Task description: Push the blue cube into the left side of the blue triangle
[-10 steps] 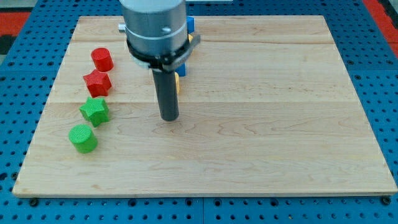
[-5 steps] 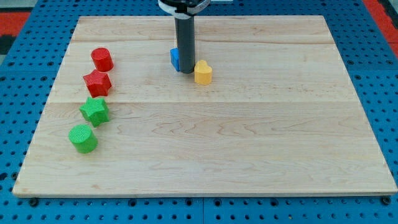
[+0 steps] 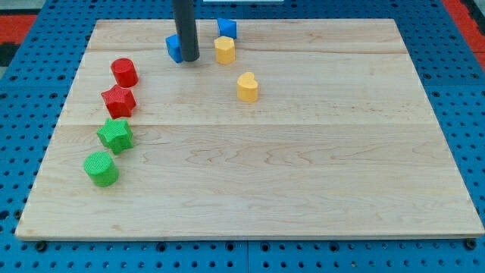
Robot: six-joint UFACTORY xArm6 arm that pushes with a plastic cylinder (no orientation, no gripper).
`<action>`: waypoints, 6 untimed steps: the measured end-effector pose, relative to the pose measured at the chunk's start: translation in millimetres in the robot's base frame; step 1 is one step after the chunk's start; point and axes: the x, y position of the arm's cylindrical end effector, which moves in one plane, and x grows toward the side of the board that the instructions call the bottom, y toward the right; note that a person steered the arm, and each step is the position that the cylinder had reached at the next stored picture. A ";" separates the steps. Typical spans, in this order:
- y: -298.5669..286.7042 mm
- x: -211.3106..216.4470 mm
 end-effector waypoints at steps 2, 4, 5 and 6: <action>-62.2 -12.5; -77.1 -40.9; -20.7 -45.9; -37.5 -49.2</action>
